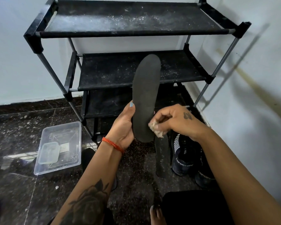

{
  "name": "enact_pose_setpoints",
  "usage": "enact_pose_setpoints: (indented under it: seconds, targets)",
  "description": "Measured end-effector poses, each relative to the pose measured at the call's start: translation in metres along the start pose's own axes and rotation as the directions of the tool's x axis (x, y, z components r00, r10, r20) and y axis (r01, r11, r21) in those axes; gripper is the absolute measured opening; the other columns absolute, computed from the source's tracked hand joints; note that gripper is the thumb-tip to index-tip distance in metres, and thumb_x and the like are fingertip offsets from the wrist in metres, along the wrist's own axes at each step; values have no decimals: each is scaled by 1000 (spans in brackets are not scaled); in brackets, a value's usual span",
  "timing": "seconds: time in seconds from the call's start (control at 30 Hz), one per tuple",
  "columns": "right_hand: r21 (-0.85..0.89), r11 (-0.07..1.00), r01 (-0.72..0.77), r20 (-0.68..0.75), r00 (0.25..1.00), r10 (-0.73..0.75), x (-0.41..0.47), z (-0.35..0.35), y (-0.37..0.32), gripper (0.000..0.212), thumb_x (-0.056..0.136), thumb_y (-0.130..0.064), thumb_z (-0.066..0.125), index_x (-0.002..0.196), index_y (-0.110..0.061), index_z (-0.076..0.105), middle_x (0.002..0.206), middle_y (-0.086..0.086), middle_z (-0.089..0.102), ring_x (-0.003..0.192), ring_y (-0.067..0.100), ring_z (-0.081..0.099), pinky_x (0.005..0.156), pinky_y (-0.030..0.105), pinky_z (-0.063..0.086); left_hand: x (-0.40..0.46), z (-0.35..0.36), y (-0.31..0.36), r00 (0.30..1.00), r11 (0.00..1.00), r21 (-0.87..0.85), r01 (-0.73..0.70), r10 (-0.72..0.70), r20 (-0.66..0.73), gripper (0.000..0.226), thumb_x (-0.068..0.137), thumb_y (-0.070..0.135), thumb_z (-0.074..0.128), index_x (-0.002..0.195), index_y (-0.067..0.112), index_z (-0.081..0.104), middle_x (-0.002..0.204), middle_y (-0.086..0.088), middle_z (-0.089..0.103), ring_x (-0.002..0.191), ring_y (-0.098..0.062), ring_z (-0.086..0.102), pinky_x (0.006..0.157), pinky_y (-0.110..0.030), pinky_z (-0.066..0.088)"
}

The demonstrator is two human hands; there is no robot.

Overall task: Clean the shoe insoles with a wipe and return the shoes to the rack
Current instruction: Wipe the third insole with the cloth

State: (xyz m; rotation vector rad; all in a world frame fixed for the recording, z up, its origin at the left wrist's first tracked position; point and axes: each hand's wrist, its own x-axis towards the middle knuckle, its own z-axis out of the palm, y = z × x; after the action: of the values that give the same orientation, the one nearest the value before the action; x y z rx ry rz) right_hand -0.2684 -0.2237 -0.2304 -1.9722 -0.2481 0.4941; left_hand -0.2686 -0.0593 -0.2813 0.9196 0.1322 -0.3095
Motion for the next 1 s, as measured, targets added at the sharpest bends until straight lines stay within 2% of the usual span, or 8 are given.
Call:
enact_pose_setpoints:
  seconds: [0.07, 0.2, 0.4, 0.53, 0.67, 0.77, 0.9, 1.0]
  targets:
    - [130, 988, 79, -217, 975, -50, 4, -1, 2, 15, 77, 7, 67, 86, -5, 69, 76, 13, 67, 65, 16, 65, 56, 23, 54, 0, 1, 0, 1000, 999, 36, -9, 9, -5, 35, 105, 25, 27, 128, 17, 52, 122, -10, 64, 97, -18, 67, 85, -36, 57]
    - [26, 979, 200, -537, 829, -155, 18, 2, 14, 16, 82, 0, 66, 87, -14, 68, 82, 8, 68, 69, 13, 67, 59, 22, 55, 0, 0, -1, 1000, 997, 75, 10, -8, -15, 32, 105, 26, 30, 127, 22, 53, 124, -10, 63, 108, -27, 62, 94, -51, 50]
    - [-126, 983, 136, -388, 905, -175, 18, 5, 12, 17, 82, 0, 66, 82, -15, 72, 70, -2, 68, 59, 8, 66, 59, 21, 56, 1, -2, -1, 999, 990, 139, -27, 32, -36, 36, 105, 24, 29, 132, 17, 50, 120, -6, 66, 108, -18, 63, 95, -34, 51]
    - [-181, 982, 44, -43, 998, -53, 4, -2, 6, 15, 78, 2, 68, 78, -11, 73, 71, 0, 71, 64, 12, 68, 57, 21, 55, 2, -3, -1, 997, 988, 152, -34, 43, -59, 37, 105, 24, 28, 133, 15, 49, 122, -8, 64, 105, -17, 64, 87, -27, 55]
    - [56, 992, 114, -294, 951, -93, 5, -4, 5, 17, 77, 4, 68, 77, -13, 72, 69, -4, 70, 61, 9, 66, 55, 20, 54, 1, -2, 1, 997, 986, 164, -35, 46, -61, 35, 105, 24, 28, 130, 17, 51, 121, -5, 65, 106, -16, 64, 91, -30, 53]
    - [-20, 978, 207, -444, 875, -194, 13, 1, 9, 13, 82, 0, 65, 83, -12, 71, 73, 0, 69, 62, 9, 66, 60, 23, 56, -1, 0, 0, 998, 984, 177, -29, 40, -58, 33, 105, 25, 28, 127, 19, 52, 123, -6, 64, 111, -19, 62, 97, -34, 50]
    - [-263, 949, 173, -362, 894, -263, 19, 10, 15, 18, 79, 2, 67, 78, -15, 73, 85, 3, 65, 71, 17, 67, 68, 34, 58, 0, 0, -1, 997, 980, 191, -48, 58, -46, 36, 105, 24, 28, 131, 16, 50, 118, -4, 67, 102, -13, 66, 84, -26, 55]
    - [-193, 976, 101, -183, 973, -137, 13, 7, 11, 17, 79, 7, 65, 74, -9, 71, 84, 10, 67, 67, 21, 68, 63, 33, 59, 0, -1, 0, 997, 983, 174, -51, 60, -46, 36, 105, 23, 27, 131, 15, 50, 113, -4, 68, 96, -11, 68, 76, -23, 56]
